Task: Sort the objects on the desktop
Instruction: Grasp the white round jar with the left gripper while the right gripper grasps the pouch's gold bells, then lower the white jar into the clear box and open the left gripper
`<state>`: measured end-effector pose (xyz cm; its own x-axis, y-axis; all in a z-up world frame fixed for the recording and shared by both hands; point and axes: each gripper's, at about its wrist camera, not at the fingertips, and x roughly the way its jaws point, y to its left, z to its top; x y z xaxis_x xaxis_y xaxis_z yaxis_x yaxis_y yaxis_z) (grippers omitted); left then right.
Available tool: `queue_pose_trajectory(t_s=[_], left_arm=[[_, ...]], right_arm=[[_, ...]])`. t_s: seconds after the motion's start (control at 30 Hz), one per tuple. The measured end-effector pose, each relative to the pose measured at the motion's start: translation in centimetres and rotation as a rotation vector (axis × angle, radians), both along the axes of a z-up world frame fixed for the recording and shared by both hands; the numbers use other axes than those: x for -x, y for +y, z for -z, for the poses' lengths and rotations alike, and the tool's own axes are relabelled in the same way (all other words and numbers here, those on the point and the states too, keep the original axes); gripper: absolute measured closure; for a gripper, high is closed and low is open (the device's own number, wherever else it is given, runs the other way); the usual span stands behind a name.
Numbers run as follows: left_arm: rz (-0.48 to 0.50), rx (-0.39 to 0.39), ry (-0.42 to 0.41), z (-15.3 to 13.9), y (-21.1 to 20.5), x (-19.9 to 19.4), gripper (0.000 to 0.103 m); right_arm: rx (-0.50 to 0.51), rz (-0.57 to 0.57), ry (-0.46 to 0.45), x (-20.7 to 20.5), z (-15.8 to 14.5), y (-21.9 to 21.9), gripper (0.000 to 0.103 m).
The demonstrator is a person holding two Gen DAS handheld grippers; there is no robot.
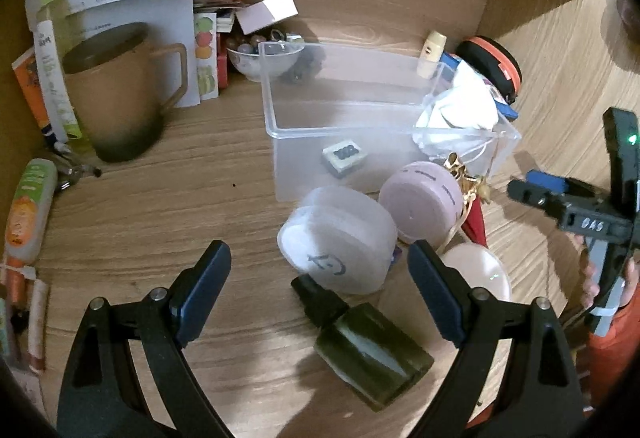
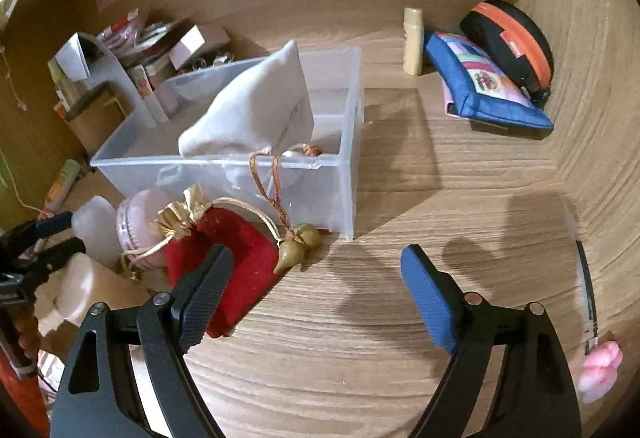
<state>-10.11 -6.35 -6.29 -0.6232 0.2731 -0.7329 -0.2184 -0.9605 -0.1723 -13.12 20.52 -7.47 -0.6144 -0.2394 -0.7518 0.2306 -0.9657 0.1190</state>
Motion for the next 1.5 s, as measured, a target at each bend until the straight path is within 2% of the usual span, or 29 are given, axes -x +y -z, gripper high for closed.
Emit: queue_pose_trajectory(t_s=[0.23, 0.33, 0.57, 0.63, 0.87, 1.0, 1.5], left_arm=[[0.005, -0.03, -0.021, 0.8, -0.2, 1.4, 0.014], [0.016, -0.049, -0.027, 1.1, -0.2, 1.7, 0.022], [0.028, -0.047, -0.038, 1.5, -0.1, 2.2, 0.036], [0.022, -0.054, -0.043, 1.7, -0.2, 2.4, 0.038], [0.002, -0.067, -0.041, 2.0, -0.6, 2.4, 0.038], [-0.005, -0.083, -0.036, 2.0, -0.7, 2.2, 0.038], [-0.067, -0.105, -0.021, 1.8, -1.8, 1.6, 0.038]], right_arm=[[-0.022, -0.02, -0.03, 1.2, 1.3, -1.2, 0.039], [-0.036, -0.02, -0.043, 1.7, 1.9, -1.6, 0.051], [-0.061, -0.03, -0.045, 2.3, 2.3, -2.4, 0.057], [-0.069, -0.038, -0.051, 2.4, 2.6, -2.6, 0.064], [-0.1, -0.028, -0.038, 2.6, 2.9, -3.0, 0.068], [-0.107, -0.031, -0.024, 2.6, 3.0, -3.0, 0.077], [-0.079, -0.041, 0.015, 0.2, 1.3, -1.5, 0.078]])
